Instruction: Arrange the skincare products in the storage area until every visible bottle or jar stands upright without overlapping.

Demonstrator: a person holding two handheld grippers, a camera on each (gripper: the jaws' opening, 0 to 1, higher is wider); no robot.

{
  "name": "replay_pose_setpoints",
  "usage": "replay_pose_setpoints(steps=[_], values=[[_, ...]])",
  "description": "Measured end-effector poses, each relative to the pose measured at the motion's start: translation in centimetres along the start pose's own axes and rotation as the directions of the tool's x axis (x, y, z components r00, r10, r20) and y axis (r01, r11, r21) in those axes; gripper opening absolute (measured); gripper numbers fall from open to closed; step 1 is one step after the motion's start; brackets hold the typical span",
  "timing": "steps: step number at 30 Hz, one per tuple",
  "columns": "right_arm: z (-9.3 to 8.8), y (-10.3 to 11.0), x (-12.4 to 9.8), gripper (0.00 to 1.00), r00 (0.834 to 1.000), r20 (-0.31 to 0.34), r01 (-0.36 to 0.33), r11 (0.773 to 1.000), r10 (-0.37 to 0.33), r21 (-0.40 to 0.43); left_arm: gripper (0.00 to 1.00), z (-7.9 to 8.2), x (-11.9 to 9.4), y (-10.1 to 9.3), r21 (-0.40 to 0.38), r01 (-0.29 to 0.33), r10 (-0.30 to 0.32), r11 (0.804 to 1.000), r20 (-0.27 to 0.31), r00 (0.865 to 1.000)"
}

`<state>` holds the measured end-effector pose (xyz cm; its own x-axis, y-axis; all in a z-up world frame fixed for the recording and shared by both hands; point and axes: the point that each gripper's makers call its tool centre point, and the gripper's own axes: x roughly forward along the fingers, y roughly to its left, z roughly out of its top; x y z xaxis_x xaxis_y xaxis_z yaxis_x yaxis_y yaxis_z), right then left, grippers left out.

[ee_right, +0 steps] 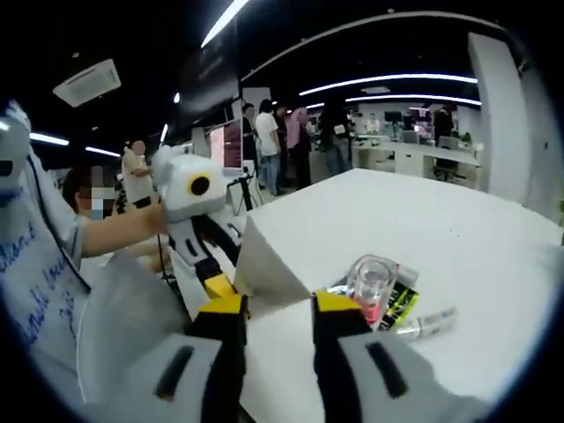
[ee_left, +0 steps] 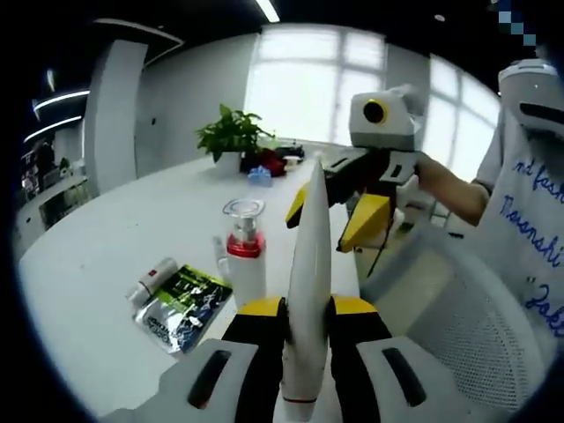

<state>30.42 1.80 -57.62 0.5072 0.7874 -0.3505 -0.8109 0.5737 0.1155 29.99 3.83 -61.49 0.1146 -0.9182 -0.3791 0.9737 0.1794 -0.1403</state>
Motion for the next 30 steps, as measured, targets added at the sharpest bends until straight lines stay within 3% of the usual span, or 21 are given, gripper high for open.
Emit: replay_pose_setpoints(steps=[9,18,26,30], values=[[0.5,1.4,-0.4,0.19,0.989,0.078,-0.129,0.989,0.124,0.066,0.15,0.2,0.0,-1.0,0.014,0.064,-0.065,0.998,0.03,0.997],[0.5,2.6,0.2,0.12,0.977,0.053,-0.208,0.978,0.207,0.006,0.16,-1.1,1.2,-2.1,0.03,0.11,-0.109,0.994,-0.038,0.993],[0.1,2.9,1.3,0.08,0.967,0.009,-0.253,0.967,0.254,-0.039,0.18,-2.1,2.1,-1.5,0.075,0.063,-0.055,0.995,-0.098,0.994],[0.2,2.6,1.4,0.07,0.965,0.022,-0.26,0.965,0.261,-0.041,0.19,-1.9,1.9,-1.2,0.063,0.038,-0.032,0.997,-0.084,0.996]])
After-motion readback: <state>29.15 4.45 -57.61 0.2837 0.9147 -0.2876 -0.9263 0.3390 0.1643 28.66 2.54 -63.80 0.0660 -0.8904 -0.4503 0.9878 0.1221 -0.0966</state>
